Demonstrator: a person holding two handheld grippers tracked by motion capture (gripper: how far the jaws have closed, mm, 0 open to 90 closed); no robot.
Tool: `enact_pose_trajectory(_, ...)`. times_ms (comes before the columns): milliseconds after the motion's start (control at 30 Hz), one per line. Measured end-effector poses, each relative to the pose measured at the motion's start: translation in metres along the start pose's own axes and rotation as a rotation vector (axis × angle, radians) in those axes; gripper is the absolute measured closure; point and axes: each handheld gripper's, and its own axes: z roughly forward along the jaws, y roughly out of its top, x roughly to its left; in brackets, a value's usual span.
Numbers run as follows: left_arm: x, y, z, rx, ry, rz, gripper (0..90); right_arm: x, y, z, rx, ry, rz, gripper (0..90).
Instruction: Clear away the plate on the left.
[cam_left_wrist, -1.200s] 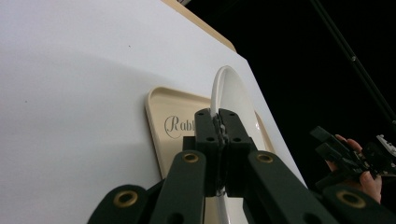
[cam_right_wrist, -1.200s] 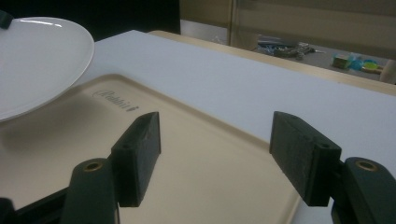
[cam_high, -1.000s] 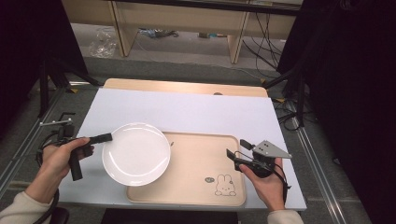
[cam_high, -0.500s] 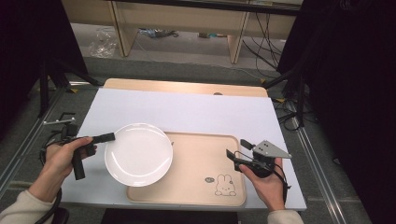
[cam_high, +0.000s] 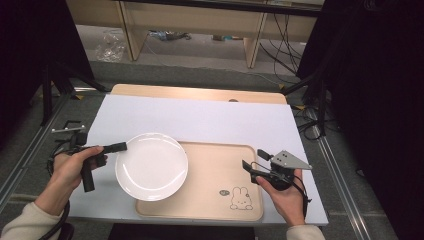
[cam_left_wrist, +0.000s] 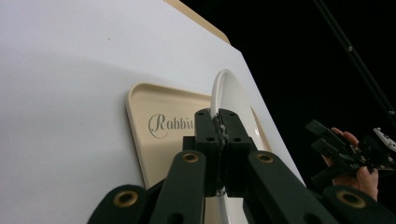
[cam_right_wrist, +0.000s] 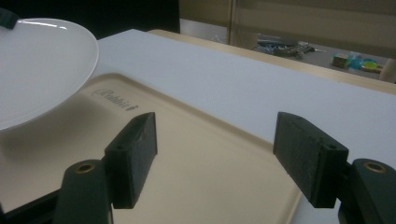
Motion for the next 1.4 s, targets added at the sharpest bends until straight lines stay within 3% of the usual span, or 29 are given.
enact_pose_trajectory(67, -0.001, 0.000, 0.001, 0.002, 0.001, -0.001, 87.4, -0.002, 0.000, 0.000, -0.015, -0.013, -0.024, 31.4)
enact_pose_trajectory(400, -0.003, 0.000, 0.006, 0.013, -0.004, 0.000, 87.5, -0.002, 0.000, 0.001, -0.018, -0.014, -0.039, 31.3)
enact_pose_trajectory(433, -0.003, 0.000, 0.007, 0.011, -0.007, -0.001, 87.5, -0.001, 0.000, 0.000, -0.004, -0.006, -0.019, 31.3)
enact_pose_trajectory(733, -0.007, 0.000, 0.013, 0.020, -0.015, -0.003, 87.5, 0.000, 0.000, 0.000, 0.000, -0.003, -0.006, 31.4)
enact_pose_trajectory(800, -0.007, 0.000, 0.014, 0.023, -0.015, -0.002, 87.5, -0.002, 0.000, 0.000, -0.017, -0.015, -0.038, 31.3)
enact_pose_trajectory(1400, -0.011, 0.001, 0.023, 0.032, -0.028, 0.005, 87.5, -0.001, 0.000, 0.000, -0.009, -0.009, -0.019, 31.4)
